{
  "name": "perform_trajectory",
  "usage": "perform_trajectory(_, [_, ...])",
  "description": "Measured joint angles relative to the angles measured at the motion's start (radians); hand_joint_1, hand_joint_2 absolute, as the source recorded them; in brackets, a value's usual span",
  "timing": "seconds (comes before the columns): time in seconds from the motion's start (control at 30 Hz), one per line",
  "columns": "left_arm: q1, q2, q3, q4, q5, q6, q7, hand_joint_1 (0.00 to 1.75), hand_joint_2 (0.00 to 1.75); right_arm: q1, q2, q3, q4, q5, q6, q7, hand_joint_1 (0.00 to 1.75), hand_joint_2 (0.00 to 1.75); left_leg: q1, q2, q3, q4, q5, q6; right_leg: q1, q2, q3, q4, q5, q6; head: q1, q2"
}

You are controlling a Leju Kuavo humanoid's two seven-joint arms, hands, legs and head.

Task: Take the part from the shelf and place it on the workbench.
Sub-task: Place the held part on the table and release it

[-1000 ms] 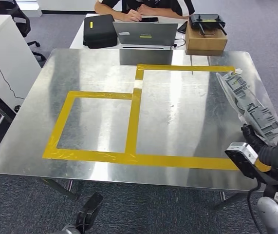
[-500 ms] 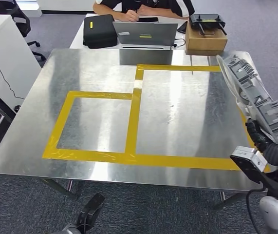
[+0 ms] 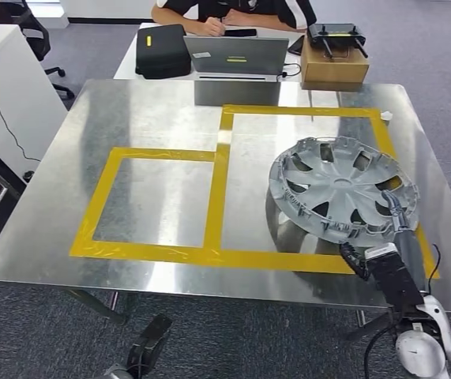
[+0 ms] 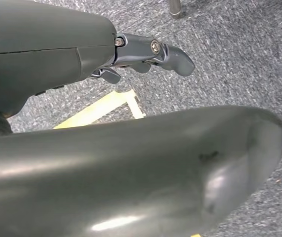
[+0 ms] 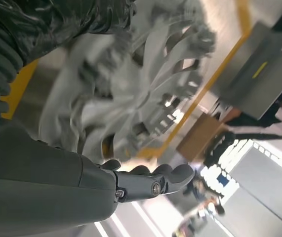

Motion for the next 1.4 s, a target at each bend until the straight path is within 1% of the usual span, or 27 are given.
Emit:
perform_trajectory(0.07, [0.000,-0.001,0.000,0.000,0.006,0.000,-0.001,0.00,0.00,0.011,0.030,-0.022,-0.007,-0.072,0.034,-0.020,0.00,1.75,0.000,0.000,0.000,0.000,0.000,0.000,0.000,0.000,0.000,0.000,0.000,0.000,0.000,0.000])
perform_trajectory(0.17, [0.000,0.000,0.000,0.000,0.015,0.002,-0.002,0.00,0.00,0.021,0.057,-0.046,-0.038,-0.105,0.043,-0.056,0.00,1.75,0.000,0.000,0.000,0.000,0.000,0.000,0.000,0.000,0.000,0.000,0.000,0.000,0.000,0.000])
perform_trajectory(0.23, [0.000,0.000,0.000,0.000,0.021,0.003,-0.004,0.00,0.00,0.017,0.061,-0.053,-0.082,-0.090,0.044,-0.056,0.00,1.75,0.000,0.000,0.000,0.000,0.000,0.000,0.000,0.000,0.000,0.000,0.000,0.000,0.000,0.000])
perform_trajectory(0.33, [0.001,0.001,0.000,0.000,0.030,0.003,-0.006,0.00,0.00,0.012,0.062,-0.053,-0.146,-0.035,0.039,-0.048,0.00,1.75,0.000,0.000,0.000,0.000,0.000,0.000,0.000,0.000,0.000,0.000,0.000,0.000,0.000,0.000])
perform_trajectory(0.47, [0.001,0.002,0.000,0.000,0.035,0.004,-0.009,0.00,0.00,0.013,0.062,-0.052,-0.202,0.027,0.019,-0.045,0.00,1.75,0.000,0.000,0.000,0.000,0.000,0.000,0.000,0.000,0.000,0.000,0.000,0.000,0.000,0.000])
perform_trajectory(0.53, [0.002,0.002,0.000,0.000,0.043,0.004,-0.015,0.00,0.00,0.017,0.061,-0.047,-0.223,0.102,-0.017,-0.035,0.00,1.75,0.000,0.000,0.000,0.000,0.000,0.000,0.000,0.000,0.000,0.000,0.000,0.000,0.000,0.000])
perform_trajectory(0.63, [0.009,0.004,0.001,0.000,0.072,0.010,-0.033,0.00,0.00,0.054,0.043,-0.030,-0.282,0.323,-0.122,0.017,0.00,1.75,0.000,0.000,0.000,0.000,0.000,0.000,0.000,-0.001,0.000,0.000,-0.001,0.000,0.000,0.000])
perform_trajectory(0.73, [0.031,0.010,0.004,0.000,0.115,0.020,-0.062,0.00,0.00,0.167,-0.001,-0.019,-0.390,0.571,-0.248,0.099,0.00,1.75,0.000,-0.002,0.000,0.000,-0.002,0.000,0.000,-0.002,0.001,0.000,-0.003,0.000,0.000,0.000])
perform_trajectory(0.8, [0.052,0.016,0.006,0.000,0.135,0.021,-0.077,0.00,0.00,0.264,-0.039,-0.020,-0.471,0.695,-0.326,0.144,0.00,1.75,0.000,-0.002,0.000,0.000,-0.004,0.000,0.000,-0.002,0.001,0.000,-0.005,0.000,0.000,0.000])
perform_trajectory(0.9, [0.070,0.023,0.006,0.000,0.145,0.021,-0.086,0.00,0.00,0.361,-0.084,-0.021,-0.558,0.748,-0.370,0.171,0.00,1.75,0.000,0.001,0.001,0.000,-0.007,-0.001,0.000,0.002,0.001,0.000,-0.006,0.000,0.000,0.000])
perform_trajectory(1.03, [0.072,0.025,0.006,0.000,0.146,0.021,-0.086,0.00,0.00,0.403,-0.110,-0.020,-0.610,0.757,-0.371,0.184,0.00,1.75,0.000,0.001,0.001,0.000,-0.006,-0.001,0.000,0.001,0.001,0.000,-0.006,0.000,0.000,0.000])
perform_trajectory(1.1, [0.073,0.025,0.007,0.000,0.147,0.022,-0.086,0.00,0.00,0.420,-0.116,-0.024,-0.627,0.804,-0.381,0.207,0.00,1.75,0.000,0.001,0.002,0.000,-0.006,-0.001,0.000,0.001,0.002,0.000,-0.006,0.000,0.000,0.000])
perform_trajectory(1.17, [0.078,0.026,0.011,0.000,0.152,0.026,-0.089,0.00,0.00,0.464,-0.115,-0.046,-0.656,0.923,-0.409,0.273,0.00,0.87,0.000,0.000,0.003,0.000,-0.006,-0.001,0.000,-0.001,0.003,0.000,-0.006,0.000,0.000,0.000])
perform_trajectory(1.23, [0.091,0.027,0.019,0.000,0.155,0.031,-0.096,0.00,0.00,0.536,-0.103,-0.095,-0.708,1.021,-0.435,0.357,0.00,0.00,0.000,-0.002,0.004,0.000,-0.006,-0.001,0.000,-0.003,0.004,0.000,-0.007,0.000,0.000,0.000])
perform_trajectory(1.27, [0.099,0.028,0.024,0.000,0.156,0.033,-0.102,0.00,0.00,0.571,-0.091,-0.128,-0.739,1.031,-0.441,0.388,0.00,0.00,0.000,-0.002,0.004,0.000,-0.007,-0.001,0.000,-0.002,0.004,0.000,-0.007,0.000,0.000,0.000])
perform_trajectory(1.3, [0.107,0.029,0.028,0.000,0.156,0.034,-0.107,0.00,0.00,0.604,-0.071,-0.168,-0.768,1.004,-0.444,0.394,0.00,0.44,0.000,-0.002,0.004,0.000,-0.007,-0.001,0.000,-0.002,0.004,0.000,-0.008,0.000,0.000,0.000])
perform_trajectory(1.33, [0.114,0.029,0.035,0.000,0.157,0.036,-0.112,0.00,0.00,0.631,-0.038,-0.222,-0.793,0.936,-0.446,0.363,0.00,0.87,0.000,-0.001,0.004,0.000,-0.008,-0.001,0.000,-0.001,0.004,0.000,-0.008,0.000,0.000,0.000])
perform_trajectory(1.37, [0.118,0.029,0.041,0.000,0.157,0.036,-0.117,0.00,0.00,0.651,0.008,-0.290,-0.810,0.831,-0.443,0.293,0.00,1.31,0.000,-0.001,0.005,0.000,-0.008,-0.001,0.000,-0.001,0.004,0.000,-0.009,0.000,0.000,0.000])
perform_trajectory(1.4, [0.123,0.029,0.047,0.000,0.157,0.037,-0.121,0.00,0.00,0.661,0.062,-0.376,-0.817,0.694,-0.433,0.191,0.00,1.75,0.001,-0.001,0.005,0.000,-0.009,-0.001,0.000,-0.001,0.004,0.000,-0.009,0.000,0.000,0.000])
